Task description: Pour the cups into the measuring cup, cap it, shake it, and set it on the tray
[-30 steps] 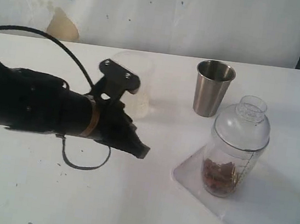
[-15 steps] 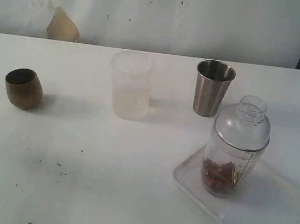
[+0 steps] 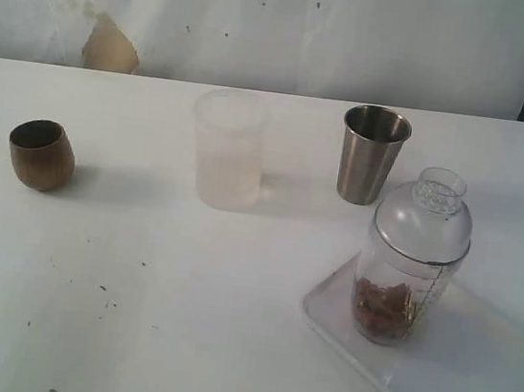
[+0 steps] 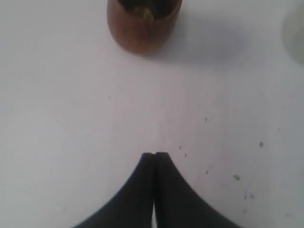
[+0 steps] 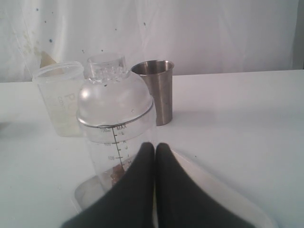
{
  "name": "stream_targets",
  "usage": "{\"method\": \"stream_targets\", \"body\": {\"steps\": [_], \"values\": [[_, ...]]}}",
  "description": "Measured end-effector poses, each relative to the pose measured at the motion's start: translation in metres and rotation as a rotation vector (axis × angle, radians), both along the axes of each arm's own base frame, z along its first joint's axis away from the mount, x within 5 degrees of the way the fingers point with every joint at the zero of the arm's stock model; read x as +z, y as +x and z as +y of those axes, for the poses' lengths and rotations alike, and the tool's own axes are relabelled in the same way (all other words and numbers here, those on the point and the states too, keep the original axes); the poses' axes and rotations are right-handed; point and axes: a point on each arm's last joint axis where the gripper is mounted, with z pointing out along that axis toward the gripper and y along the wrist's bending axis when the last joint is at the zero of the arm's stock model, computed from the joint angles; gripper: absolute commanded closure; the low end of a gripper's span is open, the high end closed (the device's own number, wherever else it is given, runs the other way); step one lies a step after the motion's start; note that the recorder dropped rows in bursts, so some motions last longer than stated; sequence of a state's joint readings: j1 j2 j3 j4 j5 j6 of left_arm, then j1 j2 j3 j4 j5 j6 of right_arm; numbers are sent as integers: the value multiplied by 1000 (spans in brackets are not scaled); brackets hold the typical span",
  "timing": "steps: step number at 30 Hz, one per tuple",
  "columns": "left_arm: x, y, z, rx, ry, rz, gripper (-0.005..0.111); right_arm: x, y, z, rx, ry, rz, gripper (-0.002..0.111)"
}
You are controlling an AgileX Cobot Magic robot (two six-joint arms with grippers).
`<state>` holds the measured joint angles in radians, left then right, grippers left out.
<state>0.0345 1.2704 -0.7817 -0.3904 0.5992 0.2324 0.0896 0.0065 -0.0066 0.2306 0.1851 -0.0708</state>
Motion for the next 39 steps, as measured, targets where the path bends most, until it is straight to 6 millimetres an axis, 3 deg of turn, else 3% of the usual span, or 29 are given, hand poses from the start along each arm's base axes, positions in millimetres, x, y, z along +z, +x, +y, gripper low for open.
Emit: {"method": "stream_targets", "body": {"steps": [8, 16, 20, 27, 39], "values": [[31, -61, 3, 173, -94, -429, 107, 0, 0, 0, 0, 0, 0, 108], [57, -120, 3, 184, -101, -731, 107, 0, 0, 0, 0, 0, 0, 108], [59, -147, 4, 191, -94, -855, 107, 0, 0, 0, 0, 0, 0, 108], [49, -167, 3, 201, -130, -921, 107, 0, 0, 0, 0, 0, 0, 108], [44, -167, 1, 213, -190, -892, 107, 0, 0, 0, 0, 0, 0, 108]]}}
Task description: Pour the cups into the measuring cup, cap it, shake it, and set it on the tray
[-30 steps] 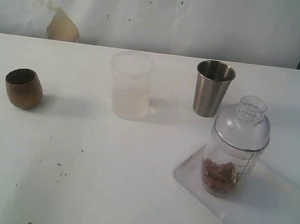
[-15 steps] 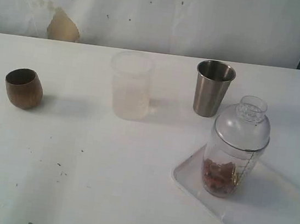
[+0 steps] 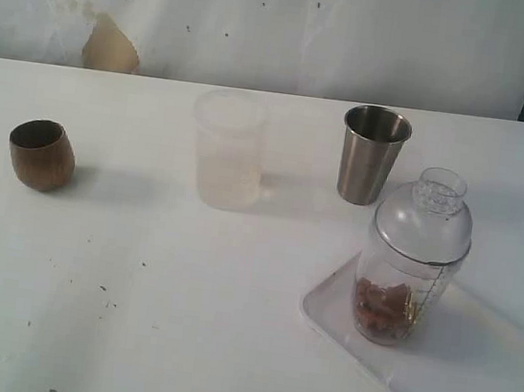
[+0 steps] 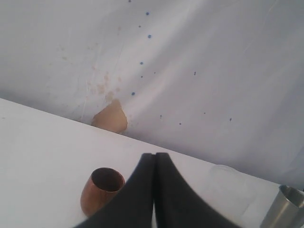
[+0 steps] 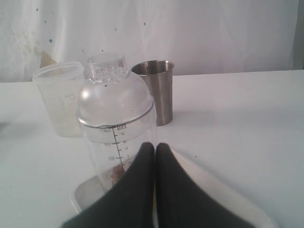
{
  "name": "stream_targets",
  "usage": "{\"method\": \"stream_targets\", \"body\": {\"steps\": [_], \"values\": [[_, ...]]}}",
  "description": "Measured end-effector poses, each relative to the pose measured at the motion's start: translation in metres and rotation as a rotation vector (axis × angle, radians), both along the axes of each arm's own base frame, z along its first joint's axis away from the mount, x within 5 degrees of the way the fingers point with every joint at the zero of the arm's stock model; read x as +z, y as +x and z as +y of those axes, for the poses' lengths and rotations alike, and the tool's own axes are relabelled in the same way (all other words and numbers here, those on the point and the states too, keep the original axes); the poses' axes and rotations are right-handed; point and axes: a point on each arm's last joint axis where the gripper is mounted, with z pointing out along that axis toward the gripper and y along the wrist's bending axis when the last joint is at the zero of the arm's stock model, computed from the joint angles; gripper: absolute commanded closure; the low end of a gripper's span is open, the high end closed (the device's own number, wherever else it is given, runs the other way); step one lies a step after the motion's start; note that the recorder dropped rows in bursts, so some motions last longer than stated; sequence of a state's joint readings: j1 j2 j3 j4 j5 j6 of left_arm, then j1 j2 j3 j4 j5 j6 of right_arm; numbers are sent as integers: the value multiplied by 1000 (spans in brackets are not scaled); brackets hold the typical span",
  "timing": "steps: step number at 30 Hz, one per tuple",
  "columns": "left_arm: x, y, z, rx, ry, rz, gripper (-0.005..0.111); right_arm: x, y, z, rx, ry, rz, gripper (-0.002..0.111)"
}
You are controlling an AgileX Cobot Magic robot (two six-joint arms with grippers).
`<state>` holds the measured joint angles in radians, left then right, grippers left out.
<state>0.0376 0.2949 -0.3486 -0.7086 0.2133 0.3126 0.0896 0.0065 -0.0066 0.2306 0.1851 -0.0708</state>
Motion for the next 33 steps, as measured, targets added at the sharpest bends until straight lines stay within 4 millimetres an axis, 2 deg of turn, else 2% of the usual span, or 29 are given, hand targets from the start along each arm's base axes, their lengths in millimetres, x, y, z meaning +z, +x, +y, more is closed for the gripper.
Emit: {"method": "stream_targets", "body": {"steps": [19, 26, 29, 33], "values": [[-1, 0, 0, -1, -2, 2, 107, 0, 0, 0, 0, 0, 0, 108], [-3, -3, 1, 7, 61, -4, 107, 0, 0, 0, 0, -4, 0, 108], [-20, -13, 4, 42, 116, 5, 107, 0, 0, 0, 0, -4, 0, 108], [-49, -21, 10, 119, 87, 34, 107, 0, 0, 0, 0, -4, 0, 108]]}}
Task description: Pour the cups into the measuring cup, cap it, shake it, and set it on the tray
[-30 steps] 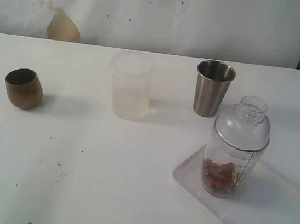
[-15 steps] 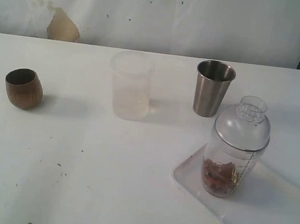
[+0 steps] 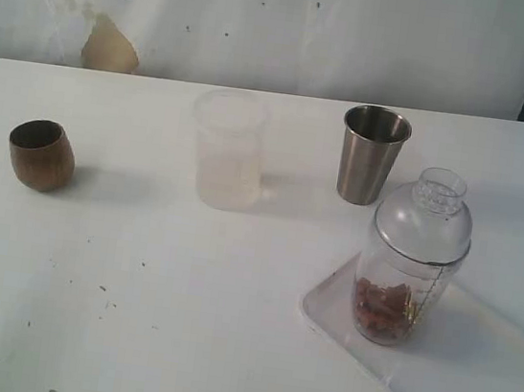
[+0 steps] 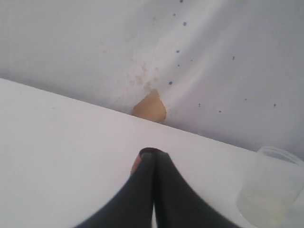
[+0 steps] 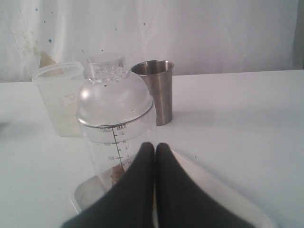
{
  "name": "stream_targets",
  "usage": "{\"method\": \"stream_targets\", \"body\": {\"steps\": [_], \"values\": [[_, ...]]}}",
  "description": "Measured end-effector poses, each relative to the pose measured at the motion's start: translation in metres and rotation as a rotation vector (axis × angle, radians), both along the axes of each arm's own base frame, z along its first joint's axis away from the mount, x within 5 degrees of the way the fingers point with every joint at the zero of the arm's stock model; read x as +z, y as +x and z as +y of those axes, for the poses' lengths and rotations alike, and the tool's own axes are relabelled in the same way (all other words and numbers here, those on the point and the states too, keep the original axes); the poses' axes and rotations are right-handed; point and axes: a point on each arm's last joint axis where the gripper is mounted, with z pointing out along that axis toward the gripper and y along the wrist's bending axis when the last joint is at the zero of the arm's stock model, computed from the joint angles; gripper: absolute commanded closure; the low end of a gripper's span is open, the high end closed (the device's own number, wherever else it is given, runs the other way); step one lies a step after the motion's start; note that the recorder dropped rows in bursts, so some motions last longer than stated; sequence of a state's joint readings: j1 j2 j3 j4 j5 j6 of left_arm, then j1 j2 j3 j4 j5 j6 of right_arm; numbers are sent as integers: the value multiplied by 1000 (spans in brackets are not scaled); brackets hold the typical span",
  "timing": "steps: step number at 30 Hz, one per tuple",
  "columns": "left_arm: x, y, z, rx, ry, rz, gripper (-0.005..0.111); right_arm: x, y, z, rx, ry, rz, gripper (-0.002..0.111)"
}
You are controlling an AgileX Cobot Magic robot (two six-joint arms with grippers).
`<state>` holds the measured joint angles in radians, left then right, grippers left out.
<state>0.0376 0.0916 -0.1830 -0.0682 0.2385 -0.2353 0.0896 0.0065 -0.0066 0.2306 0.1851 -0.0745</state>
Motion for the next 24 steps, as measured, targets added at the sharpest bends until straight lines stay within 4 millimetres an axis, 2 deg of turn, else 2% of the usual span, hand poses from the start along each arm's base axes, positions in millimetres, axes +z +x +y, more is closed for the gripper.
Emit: {"method": "stream_targets", "body": {"steps": [5, 10, 24], "values": [[-32, -3, 2, 22, 27, 27, 107, 0, 0, 0, 0, 0, 0, 108], [-51, -1, 2, 11, 109, 83, 107, 0, 0, 0, 0, 0, 0, 108], [-55, 0, 1, -12, 165, 95, 107, 0, 0, 0, 0, 0, 0, 108]]}}
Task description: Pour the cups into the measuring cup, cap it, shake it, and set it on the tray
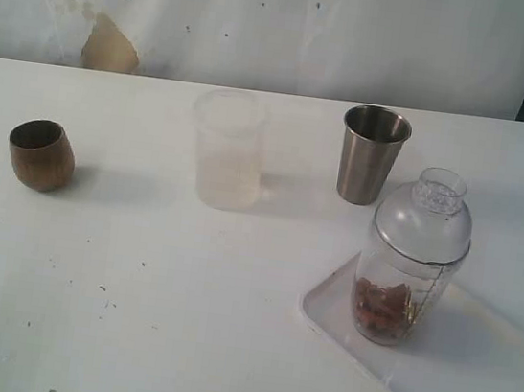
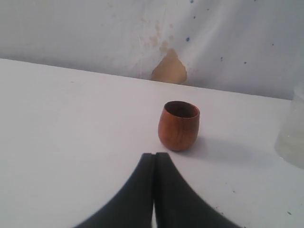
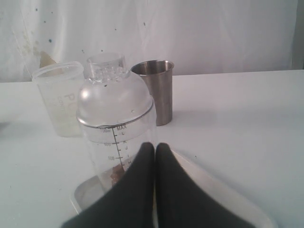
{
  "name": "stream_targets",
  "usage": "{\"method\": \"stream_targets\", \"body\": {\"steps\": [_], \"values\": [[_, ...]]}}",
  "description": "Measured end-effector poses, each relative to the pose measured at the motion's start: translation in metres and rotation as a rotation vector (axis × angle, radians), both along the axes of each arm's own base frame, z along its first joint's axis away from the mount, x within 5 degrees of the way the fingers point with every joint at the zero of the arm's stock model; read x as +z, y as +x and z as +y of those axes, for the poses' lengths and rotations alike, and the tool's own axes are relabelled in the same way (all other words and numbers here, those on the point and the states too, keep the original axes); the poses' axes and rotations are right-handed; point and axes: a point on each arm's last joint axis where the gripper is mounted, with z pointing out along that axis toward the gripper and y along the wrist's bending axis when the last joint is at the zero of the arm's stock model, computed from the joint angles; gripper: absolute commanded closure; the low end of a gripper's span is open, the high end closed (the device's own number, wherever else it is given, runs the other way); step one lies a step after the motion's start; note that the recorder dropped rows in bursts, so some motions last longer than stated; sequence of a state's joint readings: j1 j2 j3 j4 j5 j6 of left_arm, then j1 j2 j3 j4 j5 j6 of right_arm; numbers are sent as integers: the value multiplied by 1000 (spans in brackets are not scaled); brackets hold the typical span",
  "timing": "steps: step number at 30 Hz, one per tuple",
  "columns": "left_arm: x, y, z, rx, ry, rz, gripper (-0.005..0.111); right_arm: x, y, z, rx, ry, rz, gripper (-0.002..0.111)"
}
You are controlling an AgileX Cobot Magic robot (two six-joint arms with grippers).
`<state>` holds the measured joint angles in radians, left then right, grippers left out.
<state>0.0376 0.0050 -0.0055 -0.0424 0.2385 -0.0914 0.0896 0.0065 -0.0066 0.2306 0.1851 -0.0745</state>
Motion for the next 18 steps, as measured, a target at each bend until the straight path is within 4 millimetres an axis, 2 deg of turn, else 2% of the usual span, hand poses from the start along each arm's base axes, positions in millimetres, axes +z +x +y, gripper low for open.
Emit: {"method": "stream_targets", "body": {"steps": [18], "values": [[0, 0, 0, -10, 62, 2, 107, 0, 0, 0, 0, 0, 0, 108]]}}
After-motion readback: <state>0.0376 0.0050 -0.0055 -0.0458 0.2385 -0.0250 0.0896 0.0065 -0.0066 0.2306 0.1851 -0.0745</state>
